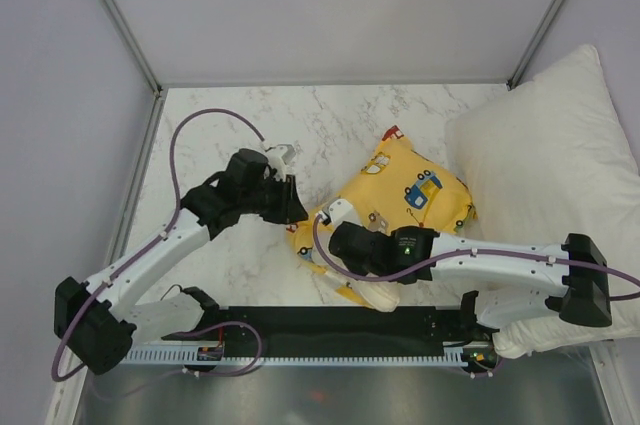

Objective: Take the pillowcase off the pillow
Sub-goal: Expand the opening of the pillowcase

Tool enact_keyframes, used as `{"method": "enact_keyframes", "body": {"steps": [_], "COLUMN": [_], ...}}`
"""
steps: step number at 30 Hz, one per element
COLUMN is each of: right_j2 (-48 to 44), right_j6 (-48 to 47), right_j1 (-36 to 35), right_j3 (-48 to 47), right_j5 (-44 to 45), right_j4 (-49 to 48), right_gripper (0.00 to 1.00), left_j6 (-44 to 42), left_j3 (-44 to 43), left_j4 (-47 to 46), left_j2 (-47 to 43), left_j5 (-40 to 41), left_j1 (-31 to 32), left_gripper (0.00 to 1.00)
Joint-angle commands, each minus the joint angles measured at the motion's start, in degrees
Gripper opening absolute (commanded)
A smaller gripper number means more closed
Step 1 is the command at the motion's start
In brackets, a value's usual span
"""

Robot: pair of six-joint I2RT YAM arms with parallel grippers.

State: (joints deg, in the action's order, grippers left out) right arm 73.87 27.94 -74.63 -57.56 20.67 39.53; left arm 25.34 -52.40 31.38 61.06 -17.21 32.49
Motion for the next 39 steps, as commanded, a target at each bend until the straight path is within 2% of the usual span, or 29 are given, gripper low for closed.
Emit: {"method": "enact_keyframes", "body": {"steps": [1,6,11,20,25,29,32,33,35,36,38,39], "right_j2": [-2.2,-2.6,-5.0,-9.3,-11.1,-12.5,-13.7,-13.9,-14.8,-15.0,-15.7,-16.1], "right_j6": [0.4,1.2,2.4,4.0,4.2,4.8,5.3,5.6,6.2,6.3,7.0,7.3], "right_j1": [0.2,0.1,0.1,0.5,1.0,1.1,1.2,1.1,1.1,1.1,1.1,1.1], "right_j3": [0.7,2.4,4.1,5.0,5.7,6.1,6.2,6.4,6.9,7.2,8.0,8.2], "right_j5": [1.7,1.7,2.2,4.3,5.4,6.0,6.4,6.7,6.9,6.9,7.2,7.5], "right_j4": [-2.3,-2.4,-2.5,-0.2,0.6,1.0,1.2,1.2,1.5,1.6,2.0,2.1], "right_gripper": [0.0,0.0,0.0,0.0,0.0,0.0,0.0,0.0,0.0,0.0,0.0,0.0], "left_j6": [-3.5,-2.0,-2.4,-2.8,-2.9,-2.9,-2.3,-1.9,-1.5,-1.2,-0.8,-0.6], "left_j3": [-0.5,0.4,0.5,0.2,0.5,0.9,1.0,1.0,1.1,1.1,1.4,1.6], "left_j4": [1.1,-3.8,-3.5,0.1,1.0,0.9,-0.3,-0.9,-2.7,-3.2,-4.7,-4.8], "left_j2": [4.5,5.9,9.4,15.7,17.3,20.1,21.8,22.8,23.5,23.9,23.9,23.5], "left_j5": [5.1,4.4,2.8,6.7,6.5,5.7,5.5,5.4,4.6,4.6,4.4,4.4], "left_j1": [6.3,9.6,10.7,15.1,17.0,18.7,20.7,21.6,22.3,22.9,23.4,23.4], "left_gripper": [0.36,0.38,0.41,0.47,0.61,0.64,0.54,0.47,0.4,0.31,0.19,0.06]}}
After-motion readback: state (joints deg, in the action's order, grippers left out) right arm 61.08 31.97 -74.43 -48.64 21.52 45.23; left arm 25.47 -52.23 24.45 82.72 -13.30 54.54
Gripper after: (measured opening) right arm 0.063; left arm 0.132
